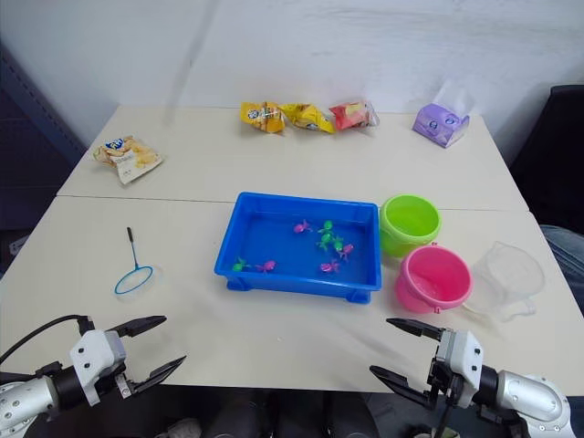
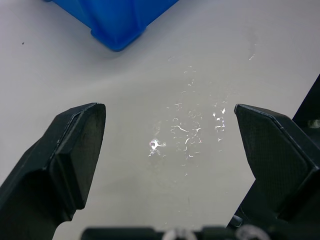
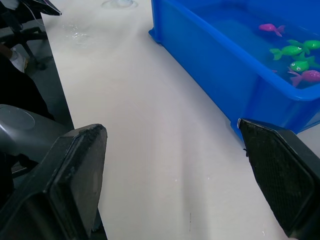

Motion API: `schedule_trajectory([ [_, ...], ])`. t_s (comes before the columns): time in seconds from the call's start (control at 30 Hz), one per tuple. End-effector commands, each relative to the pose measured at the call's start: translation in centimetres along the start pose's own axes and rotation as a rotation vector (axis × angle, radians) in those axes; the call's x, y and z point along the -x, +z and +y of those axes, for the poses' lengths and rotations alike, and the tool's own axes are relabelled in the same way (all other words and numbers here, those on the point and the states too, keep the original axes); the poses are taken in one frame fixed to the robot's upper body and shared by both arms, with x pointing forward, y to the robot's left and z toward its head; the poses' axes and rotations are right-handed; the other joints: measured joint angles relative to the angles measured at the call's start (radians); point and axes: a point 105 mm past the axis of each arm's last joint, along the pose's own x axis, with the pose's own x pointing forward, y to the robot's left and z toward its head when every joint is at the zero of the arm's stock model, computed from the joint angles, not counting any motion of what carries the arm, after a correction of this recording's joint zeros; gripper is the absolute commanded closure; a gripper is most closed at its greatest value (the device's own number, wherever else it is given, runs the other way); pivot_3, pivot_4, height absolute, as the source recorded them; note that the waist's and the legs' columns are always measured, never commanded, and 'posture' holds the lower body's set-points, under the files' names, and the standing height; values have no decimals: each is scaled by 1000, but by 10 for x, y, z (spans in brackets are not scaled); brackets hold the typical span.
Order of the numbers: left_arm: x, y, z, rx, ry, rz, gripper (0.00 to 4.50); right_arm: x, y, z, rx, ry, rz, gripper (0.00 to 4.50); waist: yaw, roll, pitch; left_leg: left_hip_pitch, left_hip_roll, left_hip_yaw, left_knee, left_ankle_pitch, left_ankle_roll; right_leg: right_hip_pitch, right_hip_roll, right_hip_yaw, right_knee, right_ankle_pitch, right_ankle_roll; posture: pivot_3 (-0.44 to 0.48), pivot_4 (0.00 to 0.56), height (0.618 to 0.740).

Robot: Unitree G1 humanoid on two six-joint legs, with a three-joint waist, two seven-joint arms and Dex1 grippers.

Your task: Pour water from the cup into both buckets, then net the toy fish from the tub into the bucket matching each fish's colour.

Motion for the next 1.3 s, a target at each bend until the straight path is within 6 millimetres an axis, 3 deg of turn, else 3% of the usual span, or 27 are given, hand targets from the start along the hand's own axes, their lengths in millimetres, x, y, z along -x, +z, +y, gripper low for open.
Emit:
schedule_trajectory([
  [0.03,-7,16,-12,45,-92,-56,70,5,10,-7,13,-81,-60,0,0,0,0,0,0,0,0,0,0,0,0,0,0,0,0,0,150,740],
  [0.1,-31,53,-24,152,-207,-199,70,33,16,-22,-14,-325,-132,0,12,3,-1,0,0,0,0,0,0,0,0,0,0,0,0,0,150,740],
  [0.17,-44,75,-28,175,-263,-262,70,54,16,-26,-38,-481,-162,0,18,7,-3,-3,0,0,1,1,0,1,-2,2,0,0,0,0,150,740],
  [0.4,-71,122,-33,123,-392,-369,70,117,-6,-28,-113,-1042,-191,0,-5,11,-7,-2,1,1,-2,3,-3,1,0,5,1,0,1,0,150,740],
  [0.57,-81,138,-31,94,-442,-405,70,131,-41,-38,-192,-1285,-57,0,-28,11,-8,-1,1,1,-1,6,-4,1,0,6,5,0,0,0,150,740],
  [0.67,-84,147,-30,82,-469,-434,70,129,-54,-51,-219,-1330,9,0,-26,12,-8,0,1,1,-1,7,-5,0,0,6,7,0,0,0,150,740],
  [0.87,-88,158,-35,46,-535,-453,70,118,-52,-78,-200,-1331,-6,0,-24,14,-9,0,1,1,-1,7,-6,0,0,6,8,0,0,0,150,740],
  [1.03,-91,160,-35,34,-544,-454,70,125,-51,-100,-190,-1428,-12,0,-24,14,-9,0,1,2,-1,8,-5,0,1,6,9,0,0,0,150,740],
  [1.3,-93,163,-33,29,-523,-469,70,135,-57,-111,-176,-1490,57,0,-23,14,-9,-1,1,2,0,8,-6,0,1,6,8,0,1,0,150,740],
])
